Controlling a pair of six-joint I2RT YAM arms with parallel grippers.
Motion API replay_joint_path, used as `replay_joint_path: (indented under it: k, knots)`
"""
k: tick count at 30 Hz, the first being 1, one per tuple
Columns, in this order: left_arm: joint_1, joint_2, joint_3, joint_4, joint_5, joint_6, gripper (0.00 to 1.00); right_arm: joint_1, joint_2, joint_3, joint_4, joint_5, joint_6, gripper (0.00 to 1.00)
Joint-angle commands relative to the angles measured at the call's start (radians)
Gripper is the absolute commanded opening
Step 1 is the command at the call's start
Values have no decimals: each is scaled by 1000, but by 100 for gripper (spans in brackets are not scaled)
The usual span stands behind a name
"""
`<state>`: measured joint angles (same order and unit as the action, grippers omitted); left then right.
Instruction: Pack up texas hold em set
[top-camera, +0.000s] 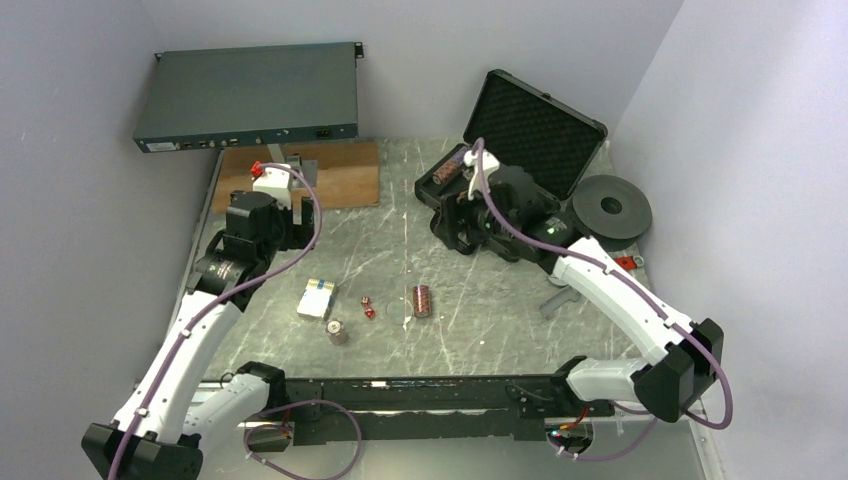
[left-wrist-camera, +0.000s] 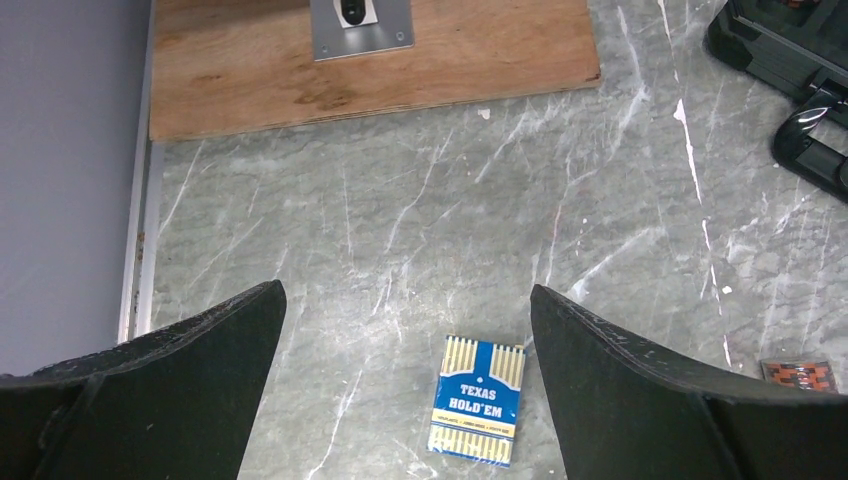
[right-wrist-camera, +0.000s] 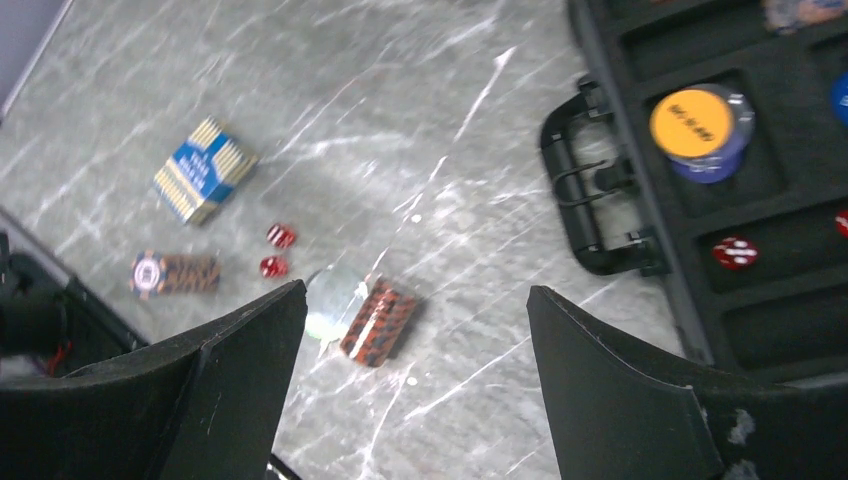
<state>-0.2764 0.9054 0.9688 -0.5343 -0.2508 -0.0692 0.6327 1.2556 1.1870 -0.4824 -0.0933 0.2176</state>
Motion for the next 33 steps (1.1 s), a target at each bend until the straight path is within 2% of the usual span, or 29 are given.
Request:
replay_joint_path:
  k: [1,7,10,14,20,27,33]
  knots:
    - [-2,-31,1,11,14,-12,100,105,-48,-49,17,-42,-54,85]
    - [-2,-50,-1,15,17,-15,100,303,-24,-115,130,-9,-141,85]
    - [-3,-58,-5,18,-1,-16,100,342,22,-116,171,-21,-163,84]
    - [-3,-62,-5,17,-19,-18,100,355,95,-112,219,4,-159,81]
    - [-3,-72,-7,18,-56,-24,99,358,198,-97,306,129,-23,70]
    - [-3,-78,-12,24,-73,-27,98,370,327,-36,314,154,94,63]
    - [-2,-76,-11,20,-88,-26,98,381,466,53,280,118,204,59]
